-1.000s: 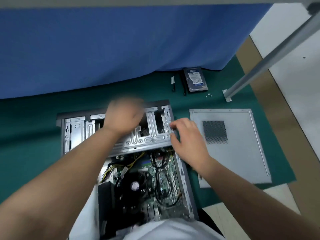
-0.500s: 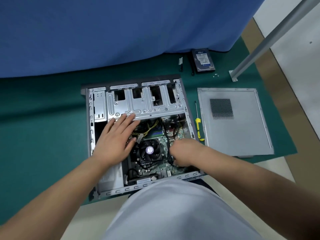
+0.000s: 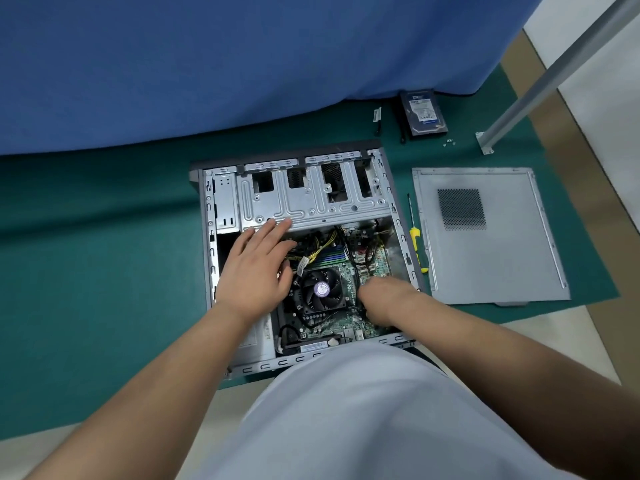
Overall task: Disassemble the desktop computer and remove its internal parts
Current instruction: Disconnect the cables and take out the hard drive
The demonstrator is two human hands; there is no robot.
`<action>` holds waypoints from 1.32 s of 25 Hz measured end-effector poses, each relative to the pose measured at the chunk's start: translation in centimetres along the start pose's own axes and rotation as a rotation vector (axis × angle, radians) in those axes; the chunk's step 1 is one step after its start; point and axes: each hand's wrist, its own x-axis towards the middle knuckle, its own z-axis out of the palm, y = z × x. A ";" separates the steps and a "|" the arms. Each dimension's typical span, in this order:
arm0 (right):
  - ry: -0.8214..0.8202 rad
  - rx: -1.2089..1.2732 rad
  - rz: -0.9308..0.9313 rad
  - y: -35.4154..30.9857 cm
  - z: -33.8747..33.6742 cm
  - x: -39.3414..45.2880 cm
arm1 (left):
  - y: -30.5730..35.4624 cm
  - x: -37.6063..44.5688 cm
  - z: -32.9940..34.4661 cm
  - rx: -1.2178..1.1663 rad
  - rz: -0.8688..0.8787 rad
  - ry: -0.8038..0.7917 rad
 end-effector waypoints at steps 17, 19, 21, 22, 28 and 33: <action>0.484 0.359 -0.309 1.4 -7.0 -7.0 | 0.1 -0.2 -0.9 -0.292 -0.003 0.012; 0.580 0.358 -0.315 1.7 -8.4 -7.7 | 0.2 -0.3 -1.9 -0.493 -0.044 -0.002; 0.668 0.355 -0.304 1.9 -9.5 -8.2 | 0.9 -0.8 -2.8 -0.703 -0.093 0.004; 0.722 0.349 -0.298 2.0 -10.0 -8.4 | 1.6 -1.3 -3.1 -0.785 -0.116 0.007; 1.006 0.367 -0.297 1.5 -12.8 -7.7 | 5.8 -1.8 -4.0 -1.272 -0.360 0.068; 0.889 0.277 -0.341 0.2 -14.1 -4.9 | 4.3 0.3 -4.4 -1.510 -0.572 0.285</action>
